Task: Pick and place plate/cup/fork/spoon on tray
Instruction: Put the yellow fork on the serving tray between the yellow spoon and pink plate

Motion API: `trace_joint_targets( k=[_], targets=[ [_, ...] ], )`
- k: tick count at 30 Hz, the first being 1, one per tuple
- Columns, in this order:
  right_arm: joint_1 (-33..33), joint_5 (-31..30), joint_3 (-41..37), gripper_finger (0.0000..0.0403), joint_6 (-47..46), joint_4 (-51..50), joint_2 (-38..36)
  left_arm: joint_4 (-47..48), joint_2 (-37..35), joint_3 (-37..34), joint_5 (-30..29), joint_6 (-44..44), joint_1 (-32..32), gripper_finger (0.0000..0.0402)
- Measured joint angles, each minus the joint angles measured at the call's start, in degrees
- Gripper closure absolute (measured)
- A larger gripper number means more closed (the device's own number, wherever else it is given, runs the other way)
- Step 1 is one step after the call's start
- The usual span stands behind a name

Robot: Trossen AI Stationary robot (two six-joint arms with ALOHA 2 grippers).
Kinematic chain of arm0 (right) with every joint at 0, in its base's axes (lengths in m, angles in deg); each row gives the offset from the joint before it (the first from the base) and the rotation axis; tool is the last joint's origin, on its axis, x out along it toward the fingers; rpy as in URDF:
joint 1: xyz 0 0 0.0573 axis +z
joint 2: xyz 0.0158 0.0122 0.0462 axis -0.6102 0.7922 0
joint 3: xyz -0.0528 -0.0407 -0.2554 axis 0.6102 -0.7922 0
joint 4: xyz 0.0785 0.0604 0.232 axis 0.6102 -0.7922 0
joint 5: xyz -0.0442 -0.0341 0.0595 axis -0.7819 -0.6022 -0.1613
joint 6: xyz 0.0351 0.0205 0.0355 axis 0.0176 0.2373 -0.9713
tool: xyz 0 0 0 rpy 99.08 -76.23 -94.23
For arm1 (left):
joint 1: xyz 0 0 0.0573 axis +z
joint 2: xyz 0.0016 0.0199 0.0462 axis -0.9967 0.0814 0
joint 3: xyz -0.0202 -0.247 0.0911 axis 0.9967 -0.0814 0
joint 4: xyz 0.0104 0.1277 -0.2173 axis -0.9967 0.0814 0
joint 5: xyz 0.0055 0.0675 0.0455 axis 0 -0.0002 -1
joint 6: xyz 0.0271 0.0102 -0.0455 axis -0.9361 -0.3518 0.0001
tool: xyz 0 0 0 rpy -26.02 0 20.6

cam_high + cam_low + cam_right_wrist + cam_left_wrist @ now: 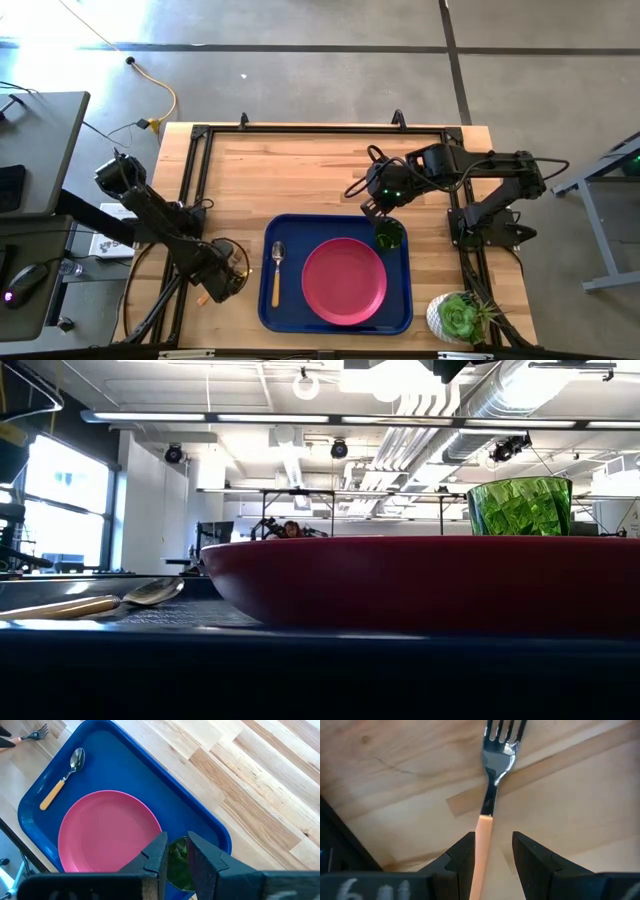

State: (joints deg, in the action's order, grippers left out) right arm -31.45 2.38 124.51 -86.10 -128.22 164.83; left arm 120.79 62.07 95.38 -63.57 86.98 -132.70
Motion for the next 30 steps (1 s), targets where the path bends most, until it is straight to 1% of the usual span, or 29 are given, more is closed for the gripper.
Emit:
trace_joint_targets(
  k=[4, 12, 15, 22, 30],
  targets=[
    [-0.02, 0.0, 0.0, 0.034, 0.02, 0.0, 0.0, -0.5, 0.0, -1.79, -0.01, 1.42, 0.0, 0.028],
    [-0.01, 0.06, 0.0, 0.034, 0.02, 0.0, 0.0, -4.62, 0.0, -4.74, 0.1, 2.07, 0.0, 0.0284],
    [0.0, 0.04, 0.0, 0.034, 0.02, 0.0, 0.0, -6.36, -0.02, -5.46, 0.12, 2.45, 0.0, 0.0303],
    [-0.01, -0.05, 0.0, 0.034, 0.02, 0.0, 0.0, -7.61, -0.13, -5.81, -0.03, 3.42, 0.0, 0.0372],
    [0.0, -0.28, 0.0, 0.034, -0.23, 0.0, 0.0, -7.71, -0.07, -5.6, -0.19, 7.63, 0.0, 0.037]
  ],
)
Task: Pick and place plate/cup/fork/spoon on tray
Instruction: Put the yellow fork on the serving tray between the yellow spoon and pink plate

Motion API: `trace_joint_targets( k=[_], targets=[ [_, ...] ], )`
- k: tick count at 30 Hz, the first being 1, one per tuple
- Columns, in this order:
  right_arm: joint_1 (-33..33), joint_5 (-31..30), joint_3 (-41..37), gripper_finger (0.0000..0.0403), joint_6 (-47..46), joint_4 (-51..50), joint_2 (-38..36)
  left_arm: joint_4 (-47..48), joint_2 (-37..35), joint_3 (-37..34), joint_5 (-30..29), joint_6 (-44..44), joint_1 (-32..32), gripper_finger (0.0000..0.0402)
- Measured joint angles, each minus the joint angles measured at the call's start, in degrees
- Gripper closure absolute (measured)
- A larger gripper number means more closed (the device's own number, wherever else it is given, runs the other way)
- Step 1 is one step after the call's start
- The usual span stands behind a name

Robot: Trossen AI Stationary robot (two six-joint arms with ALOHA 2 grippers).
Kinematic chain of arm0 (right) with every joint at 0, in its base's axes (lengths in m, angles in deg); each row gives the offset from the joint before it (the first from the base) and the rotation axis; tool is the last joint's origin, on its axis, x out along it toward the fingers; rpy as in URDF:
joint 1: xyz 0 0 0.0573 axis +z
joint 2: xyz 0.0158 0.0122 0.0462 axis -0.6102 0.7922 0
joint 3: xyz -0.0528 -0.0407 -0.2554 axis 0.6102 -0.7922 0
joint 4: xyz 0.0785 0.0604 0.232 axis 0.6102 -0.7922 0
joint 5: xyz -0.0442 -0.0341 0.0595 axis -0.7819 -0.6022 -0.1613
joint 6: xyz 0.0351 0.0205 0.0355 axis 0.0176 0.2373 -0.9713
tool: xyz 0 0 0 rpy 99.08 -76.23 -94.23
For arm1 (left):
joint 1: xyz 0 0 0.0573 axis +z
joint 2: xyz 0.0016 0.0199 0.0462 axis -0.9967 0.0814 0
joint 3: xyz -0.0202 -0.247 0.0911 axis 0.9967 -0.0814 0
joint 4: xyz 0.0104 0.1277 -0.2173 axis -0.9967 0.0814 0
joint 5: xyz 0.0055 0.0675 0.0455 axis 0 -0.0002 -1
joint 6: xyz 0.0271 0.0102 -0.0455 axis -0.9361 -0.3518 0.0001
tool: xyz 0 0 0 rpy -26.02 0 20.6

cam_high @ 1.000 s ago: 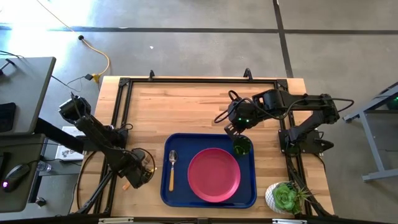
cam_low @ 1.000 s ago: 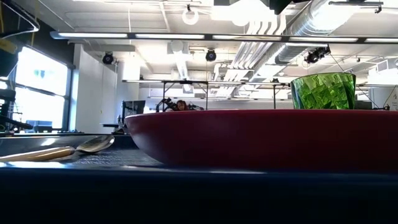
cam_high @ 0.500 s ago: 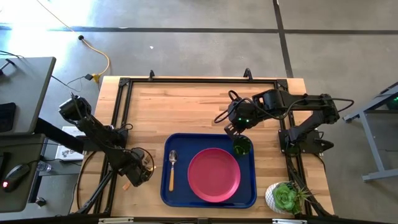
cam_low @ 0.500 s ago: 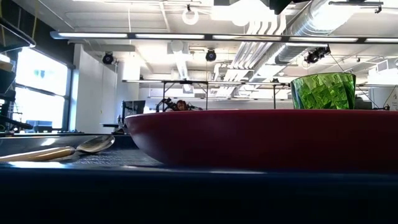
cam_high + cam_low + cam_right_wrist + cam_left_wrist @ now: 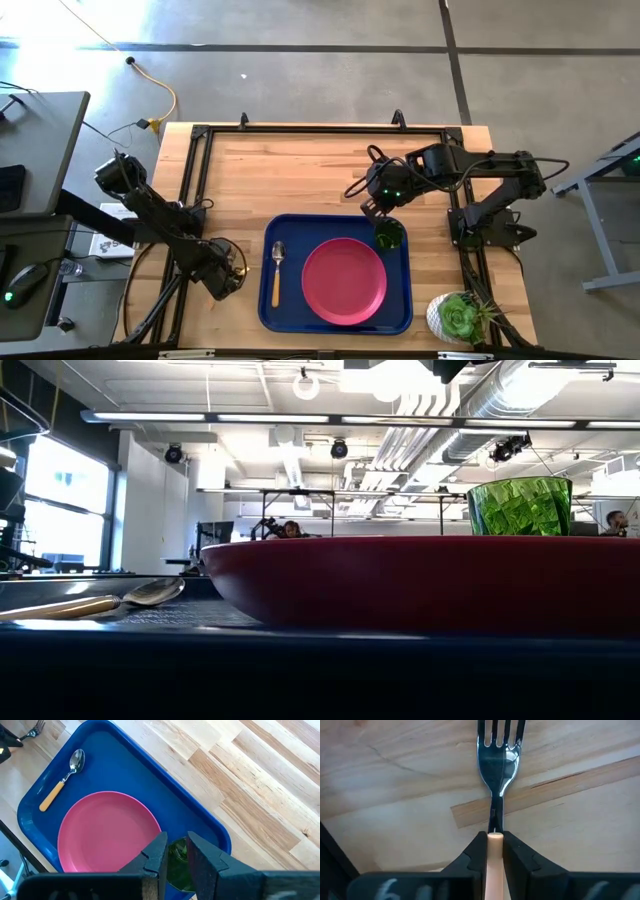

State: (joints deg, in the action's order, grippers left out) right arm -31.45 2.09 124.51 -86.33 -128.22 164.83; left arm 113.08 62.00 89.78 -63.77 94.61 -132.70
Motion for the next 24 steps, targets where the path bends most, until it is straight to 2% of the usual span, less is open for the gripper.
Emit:
trace_joint_targets(
  k=[5, 10, 13, 20, 24],
  targets=[
    [-0.01, 0.0, 0.0, 0.034, -0.97, 0.0, 0.0, -1.37, 0.18, 2.28, -2.42, 2.19, 0.0, 0.0371],
    [-0.02, 0.19, 0.0, 0.034, -1.4, 0.02, 0.02, -0.77, 0.2, 5.11, -9.77, 4.71, 0.11, 0.0368],
    [-0.01, 0.95, 0.0, 0.034, -1.43, 0.04, 0.02, -0.4, 0.18, 6.5, -12.16, 5.04, 0.36, 0.0366],
    [0.0, 1.05, 0.0, 0.034, -1.43, 0.04, 0.02, -0.56, 0.15, 10.0, -20.41, 4.65, 1.8, 0.0367],
    [-0.01, -0.38, 0.0, 0.034, -1.43, 0.04, 0.02, -0.7, 0.13, 11.68, -21.67, 1.61, 3.42, 0.0365]
  ],
)
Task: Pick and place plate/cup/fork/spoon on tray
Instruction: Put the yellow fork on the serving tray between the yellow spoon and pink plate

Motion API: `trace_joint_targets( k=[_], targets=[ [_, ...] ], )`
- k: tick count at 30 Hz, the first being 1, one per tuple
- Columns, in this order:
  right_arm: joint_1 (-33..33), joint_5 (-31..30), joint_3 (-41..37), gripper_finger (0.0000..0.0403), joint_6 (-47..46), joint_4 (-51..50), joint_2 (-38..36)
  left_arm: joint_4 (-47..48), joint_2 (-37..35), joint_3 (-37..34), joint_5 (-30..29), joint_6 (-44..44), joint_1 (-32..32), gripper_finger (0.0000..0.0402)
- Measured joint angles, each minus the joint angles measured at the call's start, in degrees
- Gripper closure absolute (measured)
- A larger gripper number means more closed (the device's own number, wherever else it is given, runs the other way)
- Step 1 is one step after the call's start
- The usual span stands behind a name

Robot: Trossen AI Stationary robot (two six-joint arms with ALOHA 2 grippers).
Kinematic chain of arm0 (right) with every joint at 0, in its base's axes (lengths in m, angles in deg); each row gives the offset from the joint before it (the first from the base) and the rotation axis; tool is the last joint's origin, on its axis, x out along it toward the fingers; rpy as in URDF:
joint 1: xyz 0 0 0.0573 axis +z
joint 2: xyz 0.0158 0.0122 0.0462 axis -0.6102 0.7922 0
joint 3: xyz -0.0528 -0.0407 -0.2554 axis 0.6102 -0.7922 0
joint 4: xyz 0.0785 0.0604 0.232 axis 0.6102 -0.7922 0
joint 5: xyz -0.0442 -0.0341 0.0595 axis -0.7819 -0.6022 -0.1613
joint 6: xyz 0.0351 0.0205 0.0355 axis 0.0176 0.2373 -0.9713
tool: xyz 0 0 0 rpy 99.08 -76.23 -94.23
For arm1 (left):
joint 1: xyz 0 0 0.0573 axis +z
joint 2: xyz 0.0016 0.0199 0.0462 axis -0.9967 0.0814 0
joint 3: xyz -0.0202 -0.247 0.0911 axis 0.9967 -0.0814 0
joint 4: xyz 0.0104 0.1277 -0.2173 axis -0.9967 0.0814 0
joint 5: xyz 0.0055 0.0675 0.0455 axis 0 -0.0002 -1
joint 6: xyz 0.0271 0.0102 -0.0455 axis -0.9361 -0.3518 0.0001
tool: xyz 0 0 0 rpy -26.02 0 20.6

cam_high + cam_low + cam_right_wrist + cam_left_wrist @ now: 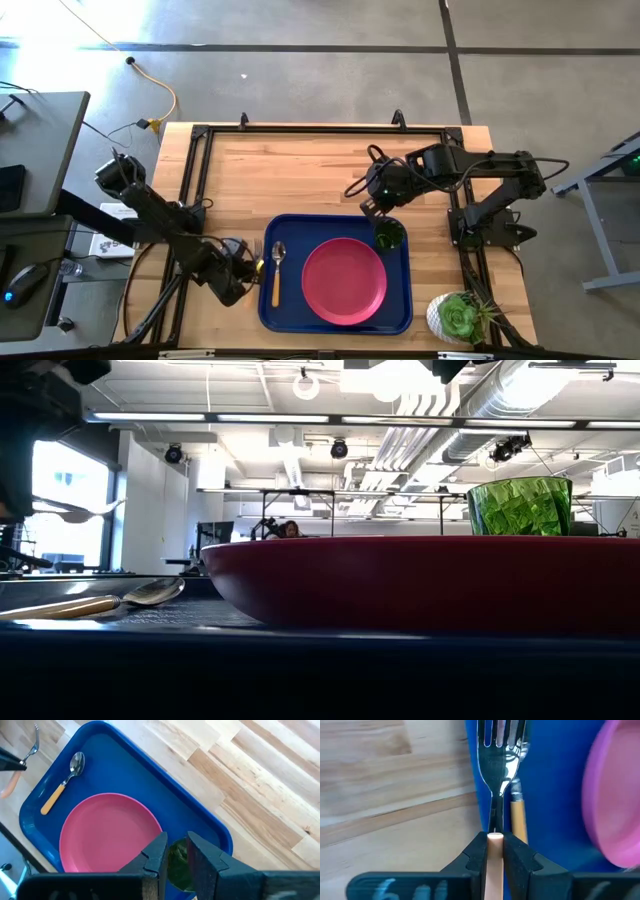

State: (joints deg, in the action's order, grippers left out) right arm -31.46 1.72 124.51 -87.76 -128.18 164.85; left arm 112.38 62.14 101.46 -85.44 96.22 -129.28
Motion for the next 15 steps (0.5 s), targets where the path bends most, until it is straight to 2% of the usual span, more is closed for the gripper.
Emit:
trace_joint_targets(
  k=[15],
  targets=[
    [-0.01, -0.16, 0.0, 0.034, 0.55, -0.28, 0.0, -2.54, -0.02, 5.34, -1.25, -6.95, 9.59, 0.0365]
  ],
)
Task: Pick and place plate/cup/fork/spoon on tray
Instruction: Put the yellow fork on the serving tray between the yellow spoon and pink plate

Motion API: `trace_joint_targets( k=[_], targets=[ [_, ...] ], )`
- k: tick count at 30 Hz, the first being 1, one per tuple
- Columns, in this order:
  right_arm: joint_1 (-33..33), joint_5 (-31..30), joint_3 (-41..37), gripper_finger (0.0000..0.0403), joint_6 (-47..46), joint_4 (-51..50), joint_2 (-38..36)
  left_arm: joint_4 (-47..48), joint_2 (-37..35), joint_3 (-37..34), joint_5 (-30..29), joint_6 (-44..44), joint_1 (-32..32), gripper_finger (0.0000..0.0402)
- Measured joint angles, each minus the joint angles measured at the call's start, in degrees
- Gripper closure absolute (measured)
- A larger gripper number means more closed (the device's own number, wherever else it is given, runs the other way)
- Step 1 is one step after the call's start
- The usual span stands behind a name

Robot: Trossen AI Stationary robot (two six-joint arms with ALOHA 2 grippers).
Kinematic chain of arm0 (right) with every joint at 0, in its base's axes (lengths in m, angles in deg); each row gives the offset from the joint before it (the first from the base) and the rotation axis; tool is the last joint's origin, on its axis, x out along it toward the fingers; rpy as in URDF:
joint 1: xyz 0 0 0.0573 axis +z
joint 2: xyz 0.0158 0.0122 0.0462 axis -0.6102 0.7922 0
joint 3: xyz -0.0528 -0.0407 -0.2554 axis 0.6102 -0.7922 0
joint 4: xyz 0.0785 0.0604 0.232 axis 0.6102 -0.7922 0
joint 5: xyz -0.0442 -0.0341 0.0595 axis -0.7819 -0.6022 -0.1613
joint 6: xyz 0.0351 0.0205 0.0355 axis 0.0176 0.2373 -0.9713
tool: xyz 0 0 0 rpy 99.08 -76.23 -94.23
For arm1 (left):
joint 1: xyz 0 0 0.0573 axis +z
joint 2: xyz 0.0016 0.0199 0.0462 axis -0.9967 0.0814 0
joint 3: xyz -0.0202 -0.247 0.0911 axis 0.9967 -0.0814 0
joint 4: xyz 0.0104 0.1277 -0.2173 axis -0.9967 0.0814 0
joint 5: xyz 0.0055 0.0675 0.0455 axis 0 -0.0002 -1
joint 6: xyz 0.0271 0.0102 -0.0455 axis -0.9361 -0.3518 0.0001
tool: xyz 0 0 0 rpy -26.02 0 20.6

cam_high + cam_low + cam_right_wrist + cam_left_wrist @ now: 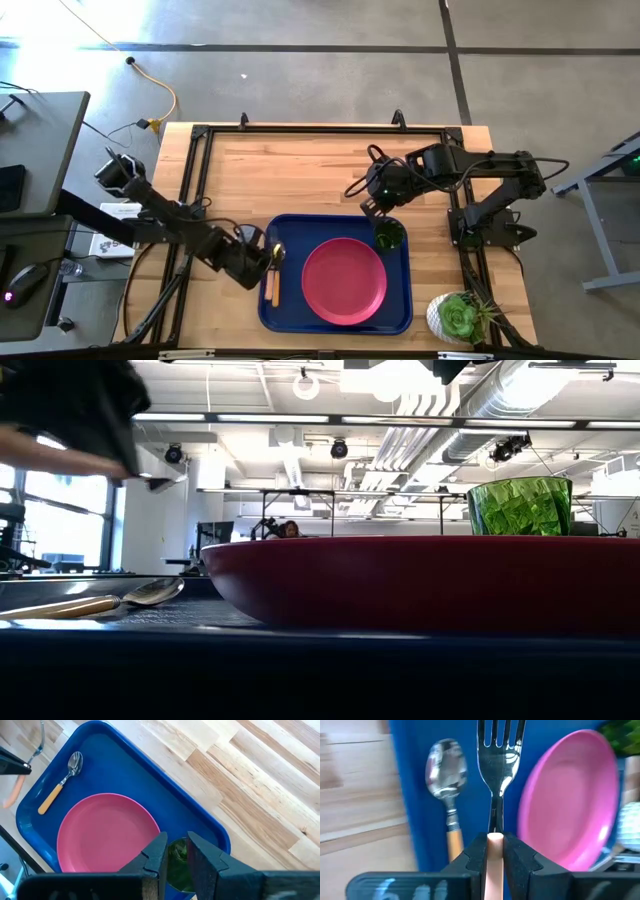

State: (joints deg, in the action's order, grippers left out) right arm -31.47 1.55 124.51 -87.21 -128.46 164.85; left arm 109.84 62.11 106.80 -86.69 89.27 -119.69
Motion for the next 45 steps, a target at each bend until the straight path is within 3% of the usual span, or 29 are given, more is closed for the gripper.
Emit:
trace_joint_targets(
  k=[8, 13, 20, 45],
  targets=[
    [0.0, -3.02, 0.0, 0.034, -0.31, -0.63, 0.0, -5.5, 2.6, 0.06, -0.35, -1.66, 3.76, 0.0365],
    [-0.02, -3.11, 0.0, 0.034, 0.09, -1.44, 0.02, -12.41, 7.07, 0.08, 1.14, -1.55, 4.04, 0.0366],
    [-0.02, -3.25, 0.0, 0.034, 0.11, -1.97, 0.0, -14.87, 11.77, 0.21, 4.73, -0.11, 4.04, 0.0366],
    [-0.04, -4.49, 0.0, 0.034, -0.31, -2.89, 0.0, -14.45, 20.15, 3.71, 9.04, -2.9, 6.0, 0.0366]
  ],
)
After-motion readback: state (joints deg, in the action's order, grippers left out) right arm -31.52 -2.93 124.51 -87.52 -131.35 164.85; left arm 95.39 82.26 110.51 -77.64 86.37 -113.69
